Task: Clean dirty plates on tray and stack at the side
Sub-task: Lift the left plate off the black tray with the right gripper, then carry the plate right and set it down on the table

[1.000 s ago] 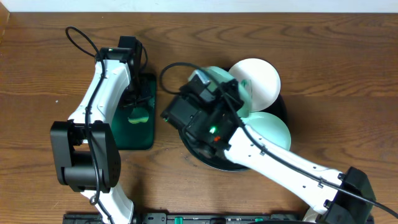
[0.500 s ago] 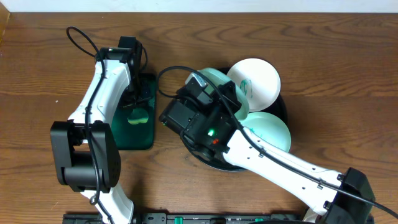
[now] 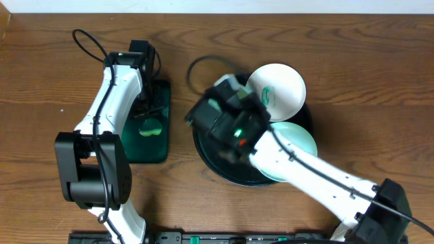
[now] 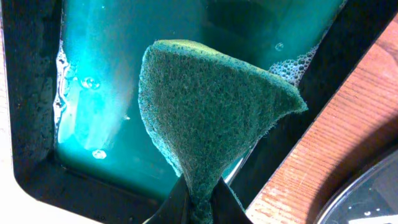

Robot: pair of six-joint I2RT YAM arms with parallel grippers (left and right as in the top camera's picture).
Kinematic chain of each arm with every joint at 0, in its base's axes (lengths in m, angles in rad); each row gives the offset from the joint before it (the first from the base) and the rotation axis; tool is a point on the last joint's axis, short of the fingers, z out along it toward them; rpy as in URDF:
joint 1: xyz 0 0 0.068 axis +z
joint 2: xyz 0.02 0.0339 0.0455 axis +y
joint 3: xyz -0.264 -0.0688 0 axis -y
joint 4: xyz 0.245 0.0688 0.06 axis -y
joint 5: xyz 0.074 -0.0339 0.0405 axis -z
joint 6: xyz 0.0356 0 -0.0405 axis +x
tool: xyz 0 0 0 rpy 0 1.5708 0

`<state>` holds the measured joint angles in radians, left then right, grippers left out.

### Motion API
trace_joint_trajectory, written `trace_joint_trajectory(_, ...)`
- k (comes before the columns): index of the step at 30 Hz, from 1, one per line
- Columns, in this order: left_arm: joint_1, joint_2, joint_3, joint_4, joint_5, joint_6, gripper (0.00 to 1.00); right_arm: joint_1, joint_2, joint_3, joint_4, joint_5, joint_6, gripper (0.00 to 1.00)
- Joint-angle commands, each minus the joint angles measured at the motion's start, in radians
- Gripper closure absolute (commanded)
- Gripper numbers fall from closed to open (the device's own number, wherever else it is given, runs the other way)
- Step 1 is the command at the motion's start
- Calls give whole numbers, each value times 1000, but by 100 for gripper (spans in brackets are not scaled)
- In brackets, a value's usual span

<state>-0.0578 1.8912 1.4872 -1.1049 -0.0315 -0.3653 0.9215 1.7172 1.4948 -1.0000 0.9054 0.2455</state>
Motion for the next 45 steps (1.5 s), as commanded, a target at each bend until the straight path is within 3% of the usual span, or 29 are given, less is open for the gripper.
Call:
trace_joint_trajectory(1, 2, 0, -5, -10, -2, 10, 93, -99, -25, 15, 1, -148, 207, 99)
trace_joint_trajectory(11, 2, 0, -5, -10, -2, 10, 93, -363, -90, 92, 5, -256, 217, 99)
trace_joint_trajectory(20, 2, 0, -5, -10, -2, 11, 93, -836, -95, 95, 2, -634, 217, 99)
trace_joint_trajectory(29, 2, 0, -5, -10, -2, 10, 93, -1240, -43, 56, 23, -687, 217, 99)
trace_joint_trajectory(35, 2, 0, -5, -10, -2, 10, 93, -1363, 71, 27, 72, -747, 209, 99)
trace_joint_trajectory(45, 2, 0, -5, -13, -2, 10, 93, -1368, 277, 27, 141, -758, 176, 99)
